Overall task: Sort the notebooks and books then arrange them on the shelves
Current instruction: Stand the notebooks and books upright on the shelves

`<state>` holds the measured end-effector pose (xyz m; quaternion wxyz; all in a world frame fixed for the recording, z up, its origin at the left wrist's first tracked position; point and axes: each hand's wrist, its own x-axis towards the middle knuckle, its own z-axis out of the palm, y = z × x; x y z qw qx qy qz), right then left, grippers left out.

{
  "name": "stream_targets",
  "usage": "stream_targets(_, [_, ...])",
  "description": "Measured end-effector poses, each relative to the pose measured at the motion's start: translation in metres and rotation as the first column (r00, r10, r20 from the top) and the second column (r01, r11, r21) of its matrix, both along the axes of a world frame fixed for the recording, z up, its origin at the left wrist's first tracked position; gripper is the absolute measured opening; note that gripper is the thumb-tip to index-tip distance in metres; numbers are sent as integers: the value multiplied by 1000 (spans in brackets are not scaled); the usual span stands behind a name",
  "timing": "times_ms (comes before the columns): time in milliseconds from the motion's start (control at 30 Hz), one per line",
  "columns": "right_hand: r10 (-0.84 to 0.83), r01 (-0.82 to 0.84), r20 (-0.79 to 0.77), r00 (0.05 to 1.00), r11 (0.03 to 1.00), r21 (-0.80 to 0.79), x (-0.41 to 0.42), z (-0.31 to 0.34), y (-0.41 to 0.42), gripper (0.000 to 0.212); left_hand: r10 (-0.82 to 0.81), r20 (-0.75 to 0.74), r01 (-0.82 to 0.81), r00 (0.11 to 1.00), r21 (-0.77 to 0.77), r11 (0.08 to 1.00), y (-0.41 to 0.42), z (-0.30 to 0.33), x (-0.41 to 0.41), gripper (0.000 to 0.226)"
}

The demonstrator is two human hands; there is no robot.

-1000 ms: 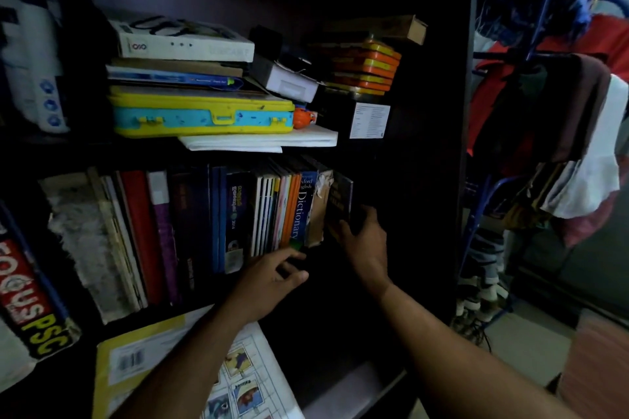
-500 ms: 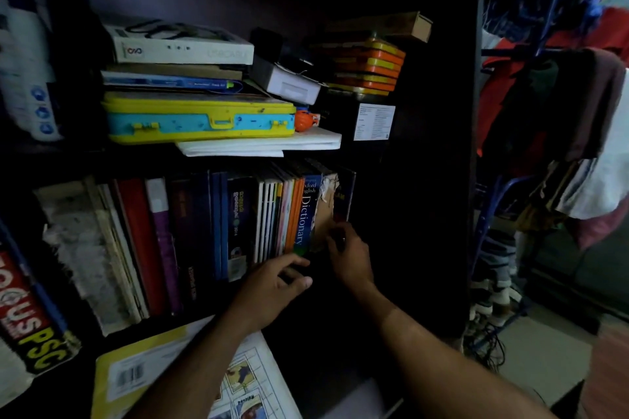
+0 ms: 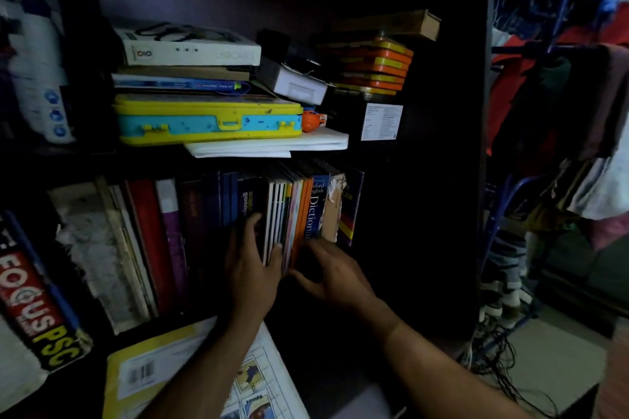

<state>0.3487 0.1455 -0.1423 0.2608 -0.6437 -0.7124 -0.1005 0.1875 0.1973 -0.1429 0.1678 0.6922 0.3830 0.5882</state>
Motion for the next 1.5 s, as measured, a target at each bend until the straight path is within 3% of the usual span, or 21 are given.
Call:
stream_targets(100, [10, -10, -63, 998, 1000, 14, 2, -2, 1, 51, -186, -13, 183, 983, -112, 977, -1, -4, 1, 78])
stream_targets(233, [-109, 114, -113, 988, 993, 39, 1, -2, 0, 47, -527, -172, 490, 832, -215, 845, -4, -10, 0, 104])
stream_targets(300, [-170, 174, -80, 982, 984, 44, 0, 0, 0, 43, -552, -225, 511, 803, -217, 832, -4, -11, 0, 106])
stream_targets(500, [-226, 220, -145, 963, 974, -60, 1, -1, 2, 49, -424, -172, 346, 889, -354, 869, -10, -10, 10, 101])
stream_targets(700, [-119, 58, -381, 917, 984, -168, -19, -12, -37, 26, -525, -4, 447, 851, -518, 729, 4, -8, 2, 95])
stream_targets(767, [-123, 31, -388, 913, 972, -235, -37, -15, -65, 39, -560, 96, 516, 823, -539, 666, 6, -9, -2, 91])
stream_targets(833, [-120, 12, -313, 942, 945, -328, -56, -15, -88, 64, -564, 232, 588, 792, -540, 603, 4, -7, -5, 84])
stream_targets(900, [-92, 7, -193, 977, 917, -400, -67, -11, -99, 88, -586, 243, 613, 773, -527, 589, -3, -2, -6, 84])
stream_targets(1000, [-64, 22, -87, 994, 907, -420, -71, -7, -101, 102, -583, 37, 494, 812, -575, 652, -11, 9, -6, 81])
stream_targets(1067, [-73, 41, -60, 996, 903, -429, -72, -6, -100, 92, -525, -87, 379, 846, -596, 708, -12, 24, -12, 76])
stream_targets(1200, [-114, 72, -81, 990, 912, -404, -67, -11, -93, 71, -601, -83, 368, 795, -722, 586, -12, 65, -43, 50])
stream_targets(1233, [-121, 74, -98, 988, 918, -389, -65, -13, -92, 68, -627, -137, 350, 767, -730, 587, -18, 74, -56, 44])
stream_targets(1300, [-121, 64, -140, 983, 932, -357, -60, -17, -89, 63, -605, -298, 291, 738, -669, 684, -35, 75, -90, 37])
stream_targets(1400, [-106, 46, -162, 981, 941, -334, -62, -15, -90, 53, -298, -656, -82, 694, -483, 872, -76, 33, -150, 56])
stream_targets(1433, [-105, 45, -160, 982, 940, -338, -62, -14, -90, 50, -205, -744, -217, 636, -428, 877, -92, 16, -164, 68])
stream_targets(1500, [-103, 46, -150, 983, 938, -343, -63, -14, -93, 43, -141, -816, -333, 561, -378, 864, -128, -8, -178, 83])
